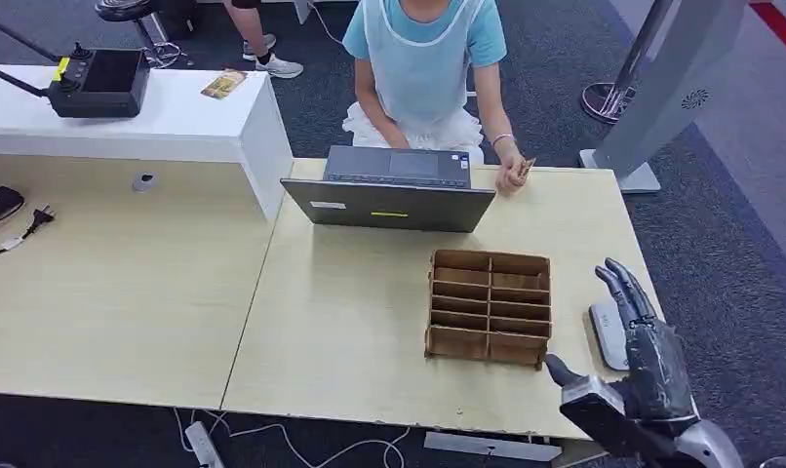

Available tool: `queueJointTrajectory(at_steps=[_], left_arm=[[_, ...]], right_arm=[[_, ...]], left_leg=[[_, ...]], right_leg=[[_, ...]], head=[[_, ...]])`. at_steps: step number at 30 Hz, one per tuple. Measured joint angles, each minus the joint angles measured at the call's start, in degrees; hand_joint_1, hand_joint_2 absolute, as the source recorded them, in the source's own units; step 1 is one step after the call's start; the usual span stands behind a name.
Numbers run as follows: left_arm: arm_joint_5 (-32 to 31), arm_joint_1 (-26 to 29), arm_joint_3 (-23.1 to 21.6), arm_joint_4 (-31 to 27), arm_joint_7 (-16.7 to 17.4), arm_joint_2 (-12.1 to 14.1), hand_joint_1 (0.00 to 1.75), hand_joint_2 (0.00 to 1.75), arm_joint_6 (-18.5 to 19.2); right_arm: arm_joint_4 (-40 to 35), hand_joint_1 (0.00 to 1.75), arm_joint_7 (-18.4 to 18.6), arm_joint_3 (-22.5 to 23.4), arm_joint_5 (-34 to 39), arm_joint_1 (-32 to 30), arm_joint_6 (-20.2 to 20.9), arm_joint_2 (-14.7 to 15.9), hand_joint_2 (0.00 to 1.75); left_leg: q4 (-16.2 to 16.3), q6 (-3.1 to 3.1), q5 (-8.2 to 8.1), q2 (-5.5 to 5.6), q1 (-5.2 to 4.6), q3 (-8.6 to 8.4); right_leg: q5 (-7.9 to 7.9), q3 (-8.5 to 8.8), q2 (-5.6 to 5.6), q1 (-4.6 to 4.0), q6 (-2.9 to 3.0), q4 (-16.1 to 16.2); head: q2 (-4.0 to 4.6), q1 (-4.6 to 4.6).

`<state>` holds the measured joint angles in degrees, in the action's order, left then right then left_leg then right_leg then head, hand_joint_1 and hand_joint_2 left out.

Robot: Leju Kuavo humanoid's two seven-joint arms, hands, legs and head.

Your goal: Pass the card to the sensor for recognition and then transmit it.

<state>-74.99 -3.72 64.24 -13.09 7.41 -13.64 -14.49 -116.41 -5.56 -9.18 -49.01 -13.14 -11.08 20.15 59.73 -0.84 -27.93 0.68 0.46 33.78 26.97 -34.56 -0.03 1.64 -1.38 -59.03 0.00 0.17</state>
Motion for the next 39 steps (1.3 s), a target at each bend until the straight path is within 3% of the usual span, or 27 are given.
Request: queueJointTrajectory(at_steps=[4,9,22,33,39], left_arm=[[-0.17,-0.01,0.00,0.00,0.52,0.00,0.00,0.00,0.15],[-0.63,-0.10,0.00,0.00,1.07,0.02,0.00,0.00,0.24],[-0.74,-0.25,0.02,0.00,1.18,0.02,0.00,0.00,0.74],[-1.14,-0.37,0.02,0.00,1.71,0.02,0.00,0.00,0.94],[-0.98,-0.39,0.02,0.00,1.75,0.02,0.00,0.00,1.01]], right_arm=[[-0.24,0.00,3.69,-0.94,-9.12,-0.12,-1.71,1.09,1.75],[-0.31,0.00,7.30,-3.69,-16.16,0.72,0.80,3.45,1.75],[1.75,0.00,12.90,-8.59,-20.80,4.36,5.18,7.24,1.75],[6.21,0.00,17.56,-13.55,-26.09,7.07,6.99,7.19,1.75],[7.30,0.00,18.04,-14.76,-26.59,7.46,6.97,7.04,1.75]], left_leg=[[0.00,0.00,0.00,0.00,0.00,0.00],[0.00,0.00,0.00,0.00,0.00,0.02],[0.00,0.00,0.00,-0.01,0.00,0.01],[0.00,0.00,0.00,0.00,0.00,0.01],[0.00,0.00,0.00,0.00,0.00,0.01]], right_leg=[[0.00,0.00,-0.01,0.00,0.00,0.00],[0.00,0.00,-0.01,0.00,0.00,0.00],[0.00,0.00,-0.02,0.00,0.00,0.00],[0.00,0.01,0.00,0.00,0.00,0.00],[0.00,0.00,-0.01,0.00,0.00,0.00]], head=[[0.00,-0.02],[0.00,-0.02],[0.00,0.00],[0.00,-0.02],[0.00,0.00]])
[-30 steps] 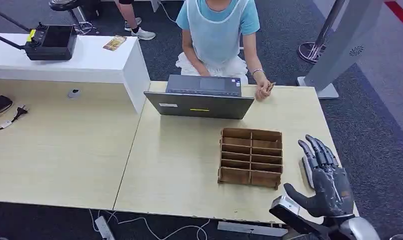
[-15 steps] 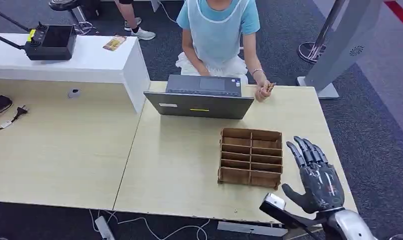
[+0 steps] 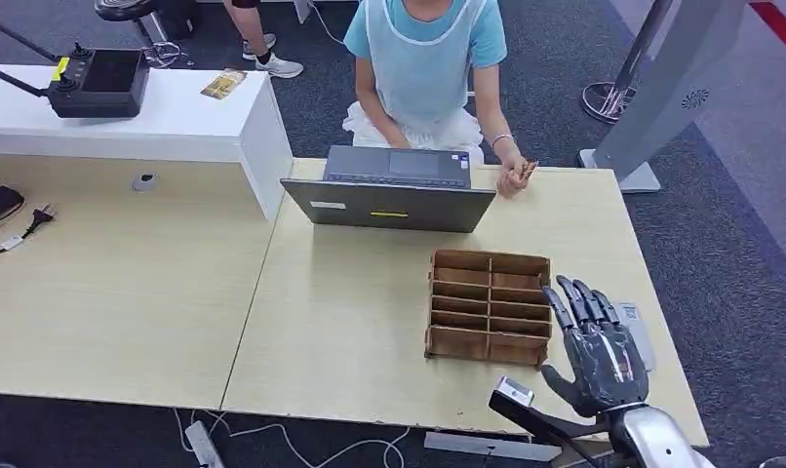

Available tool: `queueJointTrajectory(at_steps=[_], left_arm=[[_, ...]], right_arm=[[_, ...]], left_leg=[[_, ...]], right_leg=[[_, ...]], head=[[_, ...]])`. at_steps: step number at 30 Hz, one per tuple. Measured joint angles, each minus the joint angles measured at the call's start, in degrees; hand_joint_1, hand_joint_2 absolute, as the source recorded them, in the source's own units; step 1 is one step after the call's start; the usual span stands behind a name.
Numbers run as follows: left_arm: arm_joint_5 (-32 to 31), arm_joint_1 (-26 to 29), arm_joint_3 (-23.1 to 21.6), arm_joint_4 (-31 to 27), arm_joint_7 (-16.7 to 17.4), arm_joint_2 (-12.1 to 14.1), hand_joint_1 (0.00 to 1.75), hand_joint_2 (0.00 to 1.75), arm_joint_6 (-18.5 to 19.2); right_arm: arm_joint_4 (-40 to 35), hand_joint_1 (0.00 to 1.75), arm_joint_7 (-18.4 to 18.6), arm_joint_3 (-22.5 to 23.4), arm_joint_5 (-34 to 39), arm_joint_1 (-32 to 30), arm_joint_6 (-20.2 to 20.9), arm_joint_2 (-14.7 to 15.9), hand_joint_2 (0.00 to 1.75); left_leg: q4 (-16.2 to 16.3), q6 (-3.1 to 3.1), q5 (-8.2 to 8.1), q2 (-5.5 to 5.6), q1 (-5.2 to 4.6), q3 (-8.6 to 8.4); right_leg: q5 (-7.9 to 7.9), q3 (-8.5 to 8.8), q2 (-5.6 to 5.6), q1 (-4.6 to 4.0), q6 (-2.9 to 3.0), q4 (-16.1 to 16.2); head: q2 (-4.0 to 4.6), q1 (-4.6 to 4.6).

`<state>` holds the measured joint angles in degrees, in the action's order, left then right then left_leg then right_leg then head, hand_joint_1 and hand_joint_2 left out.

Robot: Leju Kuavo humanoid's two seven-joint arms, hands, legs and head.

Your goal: Pass the card to the sensor for recognition and then transmit it.

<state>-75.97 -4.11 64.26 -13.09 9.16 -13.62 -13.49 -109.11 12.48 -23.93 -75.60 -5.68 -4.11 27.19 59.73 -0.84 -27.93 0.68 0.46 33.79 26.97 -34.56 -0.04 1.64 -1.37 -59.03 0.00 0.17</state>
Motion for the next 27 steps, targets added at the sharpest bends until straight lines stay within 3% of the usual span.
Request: queueJointTrajectory(at_steps=[3,4,10,13,14,15,17,20,24,27], left_arm=[[0.04,0.00,0.02,0.00,0.00,0.00,0.00,0.00,0.00],[0.28,0.00,0.09,0.00,0.00,0.00,0.00,0.00,0.00],[0.13,0.00,0.09,0.00,0.00,0.00,0.00,0.00,0.09],[0.13,0.00,0.09,0.00,0.00,0.00,0.00,0.00,0.09],[0.11,0.00,0.09,0.00,0.00,0.00,0.00,0.00,0.09],[0.06,0.00,0.09,0.00,0.00,0.00,0.00,0.00,0.09],[0.00,0.00,0.09,0.00,0.00,0.00,0.00,0.00,0.09],[0.09,0.00,0.09,0.00,0.00,0.00,0.00,0.00,0.09],[0.20,-0.01,0.11,0.00,0.00,0.00,0.00,0.00,0.09],[0.11,-0.01,0.11,0.00,0.00,0.00,0.00,0.00,0.09]], right_arm=[[0.06,0.02,0.00,-0.06,0.00,0.02,0.00,-0.02,1.75],[0.63,0.16,0.02,-0.78,0.48,0.03,0.11,-0.33,1.75],[0.98,0.24,-0.11,-1.53,1.42,0.03,0.94,-1.01,1.75],[1.49,0.38,-0.28,-1.92,1.84,0.30,1.11,-1.57,1.75],[1.64,0.75,-0.31,-2.05,1.92,0.40,1.14,-1.77,1.75],[1.81,0.87,-0.31,-2.25,1.95,0.60,1.20,-1.99,1.75],[2.12,0.94,-0.31,-2.58,2.01,0.84,1.31,-2.43,1.75],[2.51,0.87,-0.31,-2.84,2.19,1.25,1.55,-2.95,1.75],[2.91,1.19,-0.31,-3.26,2.34,1.45,1.70,-3.50,1.75],[3.34,1.10,-0.31,-3.56,2.38,1.68,1.84,-3.89,1.75]], left_leg=[[0.00,0.00,0.00,0.00,0.00,0.00],[0.00,0.00,0.00,0.00,0.00,0.00],[0.00,0.00,0.00,0.00,0.00,0.00],[0.00,0.00,0.00,-0.01,0.00,0.00],[0.00,0.00,0.00,0.00,0.00,0.00],[0.00,0.00,0.00,0.00,0.00,0.00],[0.00,0.00,0.00,0.00,0.00,0.00],[0.00,0.00,0.00,0.00,0.00,0.00],[0.00,0.00,0.00,0.00,0.00,0.01],[0.00,0.00,0.00,0.00,0.00,0.01]], right_leg=[[0.00,0.00,0.00,0.00,0.00,0.00],[0.00,0.00,0.00,0.00,0.00,0.00],[0.00,0.00,0.00,0.00,0.00,0.00],[0.00,0.00,0.00,0.00,0.00,0.00],[0.00,0.00,0.00,0.00,0.00,0.00],[0.00,0.00,0.00,0.00,0.00,0.00],[0.00,0.00,0.00,0.00,0.00,0.00],[0.00,0.00,0.00,0.00,0.00,0.00],[0.00,0.00,0.00,0.00,0.00,0.00],[0.00,0.00,0.00,0.00,0.00,0.00]], head=[[0.00,0.00],[0.00,0.00],[0.00,0.00],[0.00,0.00],[0.00,0.00],[0.00,0.00],[0.00,0.00],[0.00,0.00],[0.00,0.00],[0.00,0.00]])
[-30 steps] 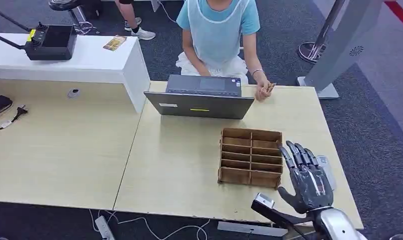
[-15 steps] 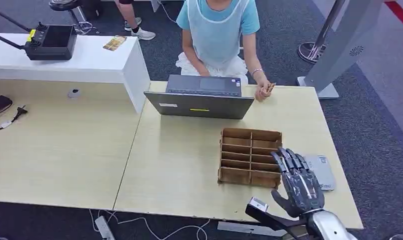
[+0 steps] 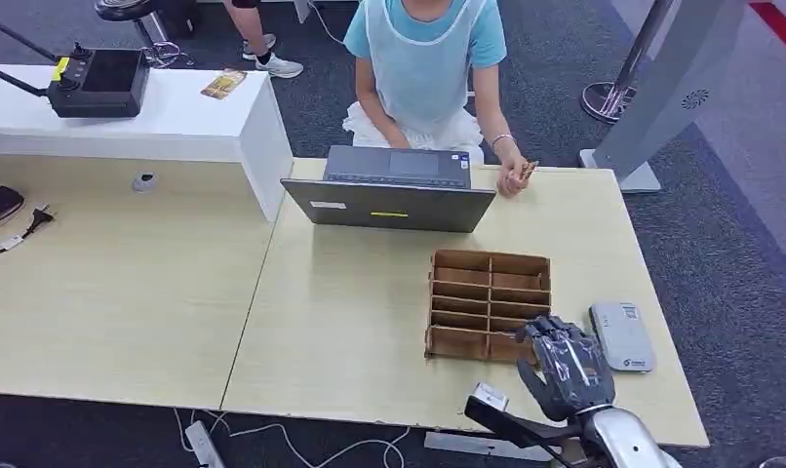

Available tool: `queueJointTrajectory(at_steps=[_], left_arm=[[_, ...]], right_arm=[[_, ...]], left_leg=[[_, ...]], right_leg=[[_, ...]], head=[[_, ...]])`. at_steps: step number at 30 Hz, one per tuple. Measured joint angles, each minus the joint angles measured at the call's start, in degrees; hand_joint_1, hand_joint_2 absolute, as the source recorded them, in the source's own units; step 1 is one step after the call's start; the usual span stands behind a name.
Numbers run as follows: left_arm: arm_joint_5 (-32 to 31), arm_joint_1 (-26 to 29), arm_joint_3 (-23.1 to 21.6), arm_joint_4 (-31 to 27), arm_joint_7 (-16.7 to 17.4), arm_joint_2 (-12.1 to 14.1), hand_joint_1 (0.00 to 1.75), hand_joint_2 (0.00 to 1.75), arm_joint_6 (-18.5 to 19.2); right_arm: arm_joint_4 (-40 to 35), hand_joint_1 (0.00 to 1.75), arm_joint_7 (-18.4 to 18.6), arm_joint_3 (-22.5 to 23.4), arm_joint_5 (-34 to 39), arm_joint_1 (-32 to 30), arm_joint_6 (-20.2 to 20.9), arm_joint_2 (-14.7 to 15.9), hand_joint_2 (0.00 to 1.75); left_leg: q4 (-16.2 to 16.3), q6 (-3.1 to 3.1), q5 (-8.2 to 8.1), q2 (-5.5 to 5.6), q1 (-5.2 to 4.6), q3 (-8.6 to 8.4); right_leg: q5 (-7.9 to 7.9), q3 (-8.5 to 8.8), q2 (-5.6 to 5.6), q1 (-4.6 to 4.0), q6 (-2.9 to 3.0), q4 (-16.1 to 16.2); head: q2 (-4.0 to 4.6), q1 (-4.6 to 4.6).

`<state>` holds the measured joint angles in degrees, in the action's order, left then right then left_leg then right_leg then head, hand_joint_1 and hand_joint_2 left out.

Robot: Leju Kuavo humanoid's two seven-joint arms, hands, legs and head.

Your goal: Pass the card to the sensor for recognition and then transmit it.

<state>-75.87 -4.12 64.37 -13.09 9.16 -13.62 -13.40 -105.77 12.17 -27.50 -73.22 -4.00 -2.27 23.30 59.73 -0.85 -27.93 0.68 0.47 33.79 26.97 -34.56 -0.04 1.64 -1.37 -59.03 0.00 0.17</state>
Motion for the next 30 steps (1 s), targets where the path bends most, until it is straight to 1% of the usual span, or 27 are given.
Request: queueJointTrajectory(at_steps=[1,2,5,8,9,12,17,18,19,21,23,25,26,29,30], left_arm=[[-0.09,0.00,0.00,0.00,0.00,0.00,0.00,0.00,0.02],[-0.15,0.00,0.00,0.00,0.00,0.00,0.00,0.00,0.02],[-0.24,0.00,0.00,0.00,0.00,0.00,0.00,0.00,0.09],[-0.33,0.00,-0.02,0.00,0.00,0.00,0.00,0.00,0.17],[-0.37,0.00,-0.02,0.00,0.00,0.00,0.00,0.00,0.15],[-0.44,0.00,-0.02,0.00,0.00,0.00,0.00,0.00,0.15],[-0.46,0.00,-0.02,0.00,0.00,0.00,0.00,0.00,0.15],[-0.46,0.00,0.00,0.00,0.00,0.00,0.00,0.00,0.15],[-0.46,0.00,-0.02,0.00,0.00,0.00,0.00,0.00,0.15],[-0.44,-0.01,-0.02,0.00,0.00,0.00,0.00,0.00,0.15],[-0.44,0.00,0.00,0.00,0.00,0.00,0.00,0.00,0.15],[-0.44,-0.01,-0.02,0.00,-0.07,0.00,0.00,0.00,0.15],[-0.44,0.00,-0.02,0.00,-0.07,0.00,0.00,0.00,0.15],[-0.44,0.00,0.00,0.00,-0.09,0.00,0.00,0.00,0.15],[-0.44,0.00,-0.02,0.00,-0.09,0.00,0.00,0.00,0.15]], right_arm=[[0.20,0.99,0.00,-0.09,0.02,0.09,0.04,-0.17,1.75],[0.42,0.80,0.00,-0.15,0.02,0.24,0.04,-0.33,1.75],[1.18,0.77,0.02,-0.39,0.09,0.77,0.13,-0.81,1.75],[2.21,0.84,0.24,-0.70,0.24,1.44,0.31,-1.31,1.75],[2.60,0.84,0.24,-0.81,0.39,1.71,0.31,-1.50,1.75],[3.65,0.75,0.24,-0.98,0.39,2.50,0.31,-2.08,1.75],[4.64,0.80,0.24,-1.14,0.42,3.25,0.24,-2.73,1.75],[4.77,0.68,0.24,-1.18,0.50,3.37,0.24,-2.80,1.75],[4.88,0.70,0.24,-1.18,0.52,3.49,0.17,-2.91,1.75],[5.05,0.66,0.24,-1.18,0.55,3.69,0.13,-3.10,1.75],[5.16,0.66,0.24,-1.20,0.55,3.87,0.13,-3.28,1.75],[5.40,0.73,0.24,-1.20,0.55,4.09,0.13,-3.43,1.75],[5.60,0.73,0.24,-1.20,0.55,4.22,0.13,-3.54,1.75],[6.23,0.87,0.39,-1.20,0.37,4.63,0.09,-3.78,1.75],[6.45,0.98,0.44,-1.20,0.33,4.73,0.04,-3.82,1.75]], left_leg=[[0.00,0.00,0.00,0.00,0.00,0.00],[0.00,0.00,0.00,0.00,0.00,0.00],[0.00,0.00,0.00,0.00,0.00,0.00],[0.00,0.00,0.00,0.00,0.00,0.00],[0.00,0.00,0.00,0.00,0.00,0.00],[0.00,0.00,0.01,0.00,0.00,-0.01],[0.00,0.00,0.00,0.00,0.00,0.00],[0.00,0.00,0.00,0.00,0.00,0.00],[0.00,0.00,0.00,0.00,0.00,0.00],[0.00,0.00,0.00,0.00,0.00,0.00],[0.00,0.00,0.00,0.00,0.00,0.00],[0.00,0.00,0.00,0.00,0.00,0.00],[0.00,0.00,0.00,0.00,0.00,0.00],[0.00,0.00,0.00,0.00,0.00,0.00],[0.00,0.00,0.00,0.00,0.00,0.00]], right_leg=[[0.00,0.00,0.00,0.00,0.00,0.00],[0.00,0.00,0.00,0.00,0.00,0.00],[0.00,0.00,0.00,0.00,0.00,0.00],[0.00,0.00,0.00,0.00,0.00,0.00],[0.00,0.00,0.00,0.00,0.00,0.00],[0.00,0.00,0.00,0.00,0.00,0.00],[0.00,0.00,0.00,0.00,0.00,0.00],[0.00,0.00,0.00,0.00,0.00,0.00],[0.00,0.00,0.00,0.00,0.00,0.00],[0.00,0.00,0.00,0.00,0.00,0.00],[0.00,0.00,0.00,0.00,0.00,0.00],[0.00,0.00,0.00,0.00,0.00,0.00],[0.00,0.00,0.00,0.00,0.00,0.00],[0.00,0.00,0.00,0.00,0.00,0.00],[0.00,0.00,0.00,0.00,0.00,0.00]], head=[[0.00,-0.02],[0.00,0.00],[0.00,0.00],[0.00,0.00],[0.00,0.00],[0.00,0.00],[0.00,0.00],[0.00,0.00],[0.00,-0.02],[0.00,0.00],[0.00,0.00],[0.00,0.00],[0.00,0.00],[0.00,-0.02],[0.00,0.00]])
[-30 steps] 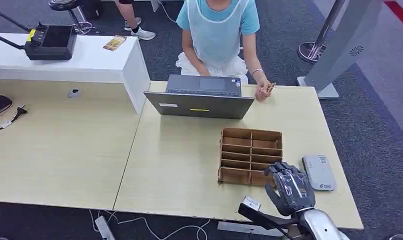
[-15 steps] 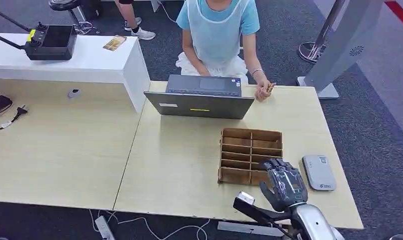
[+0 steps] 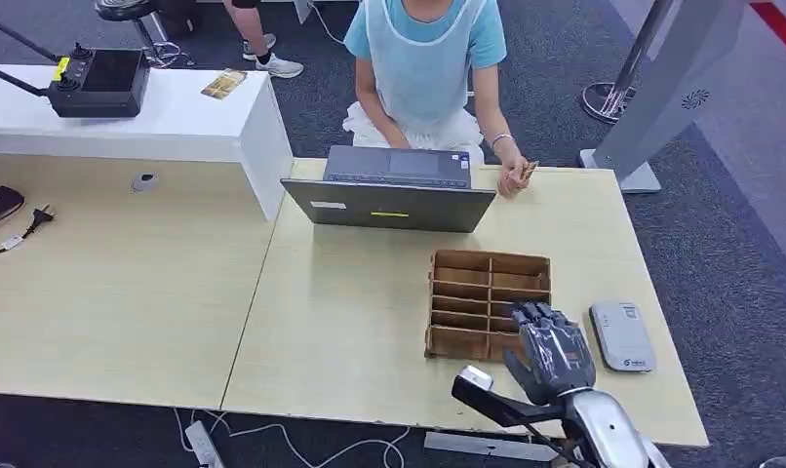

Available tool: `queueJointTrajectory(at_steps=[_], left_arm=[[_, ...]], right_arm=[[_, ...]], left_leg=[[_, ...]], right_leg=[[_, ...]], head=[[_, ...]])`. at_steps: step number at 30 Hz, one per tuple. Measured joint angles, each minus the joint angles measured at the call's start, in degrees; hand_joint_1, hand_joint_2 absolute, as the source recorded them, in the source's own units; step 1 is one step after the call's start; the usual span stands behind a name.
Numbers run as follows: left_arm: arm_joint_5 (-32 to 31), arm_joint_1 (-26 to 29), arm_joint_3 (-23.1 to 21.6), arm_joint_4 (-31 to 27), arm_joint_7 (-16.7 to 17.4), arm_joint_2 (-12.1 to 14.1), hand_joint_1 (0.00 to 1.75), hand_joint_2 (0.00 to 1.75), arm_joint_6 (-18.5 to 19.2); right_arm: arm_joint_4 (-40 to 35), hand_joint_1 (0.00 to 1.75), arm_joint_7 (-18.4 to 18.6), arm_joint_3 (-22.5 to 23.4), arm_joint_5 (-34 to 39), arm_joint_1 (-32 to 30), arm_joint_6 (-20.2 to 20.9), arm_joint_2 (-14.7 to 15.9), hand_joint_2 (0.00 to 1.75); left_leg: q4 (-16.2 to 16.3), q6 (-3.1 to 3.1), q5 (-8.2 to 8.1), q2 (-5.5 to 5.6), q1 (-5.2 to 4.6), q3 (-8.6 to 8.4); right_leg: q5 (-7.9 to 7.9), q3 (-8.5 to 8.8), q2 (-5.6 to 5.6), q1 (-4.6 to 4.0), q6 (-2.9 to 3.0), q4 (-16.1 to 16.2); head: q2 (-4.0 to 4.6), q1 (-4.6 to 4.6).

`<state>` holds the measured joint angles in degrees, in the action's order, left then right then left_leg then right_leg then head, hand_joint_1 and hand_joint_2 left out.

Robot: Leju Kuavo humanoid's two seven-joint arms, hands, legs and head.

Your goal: Pass the card to the sensor for recognition and then transmit it.

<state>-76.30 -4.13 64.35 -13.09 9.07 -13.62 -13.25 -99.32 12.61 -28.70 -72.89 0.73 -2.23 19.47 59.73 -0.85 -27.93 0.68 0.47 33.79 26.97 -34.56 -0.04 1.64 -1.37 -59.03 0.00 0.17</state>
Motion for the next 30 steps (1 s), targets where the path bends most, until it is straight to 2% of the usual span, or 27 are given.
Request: queueJointTrajectory(at_steps=[5,6,9,16,24,30], left_arm=[[-0.28,0.00,0.00,0.00,0.00,0.00,0.00,0.00,0.02],[-0.33,0.00,0.00,0.00,0.00,0.00,0.00,0.00,0.02],[-0.44,0.00,0.00,0.00,0.00,0.00,0.00,0.00,0.02],[-0.50,0.00,0.00,0.00,0.00,0.00,0.00,0.00,0.02],[-0.59,0.00,0.00,0.00,0.00,0.00,0.00,0.00,0.04],[-0.68,0.00,0.00,0.00,0.00,0.00,0.00,0.00,0.04]], right_arm=[[1.33,1.03,1.07,0.24,-0.72,0.40,-0.07,-0.28,1.75],[1.60,0.94,1.11,0.35,-0.81,0.46,-0.07,-0.31,1.75],[2.34,0.89,1.33,0.74,-0.83,0.61,-0.07,-0.46,1.75],[3.69,0.93,1.75,1.25,-1.07,0.62,-0.07,-0.85,1.75],[4.37,1.24,1.81,2.21,-1.68,0.59,-0.09,-1.42,1.75],[4.39,1.26,1.81,2.58,-1.99,0.59,-0.28,-1.73,1.75]], left_leg=[[0.00,0.00,0.00,0.00,0.00,0.00],[0.00,0.00,0.00,0.00,0.00,0.00],[0.00,0.00,0.00,0.00,0.00,0.00],[0.00,0.00,0.00,0.00,0.00,0.00],[0.00,0.00,0.00,0.00,0.00,0.00],[0.00,0.00,0.00,0.00,0.00,-0.01]], right_leg=[[0.00,0.00,0.00,0.00,0.00,0.00],[0.00,0.00,0.00,0.00,0.00,0.00],[0.00,0.00,0.00,0.00,0.00,0.00],[0.00,0.00,0.00,0.00,0.00,0.00],[0.00,0.00,0.00,0.00,0.00,0.00],[0.00,0.00,0.00,0.00,0.00,0.00]], head=[[0.00,-0.02],[0.00,0.00],[0.00,0.00],[0.00,0.00],[0.00,-0.02],[0.00,0.00]])
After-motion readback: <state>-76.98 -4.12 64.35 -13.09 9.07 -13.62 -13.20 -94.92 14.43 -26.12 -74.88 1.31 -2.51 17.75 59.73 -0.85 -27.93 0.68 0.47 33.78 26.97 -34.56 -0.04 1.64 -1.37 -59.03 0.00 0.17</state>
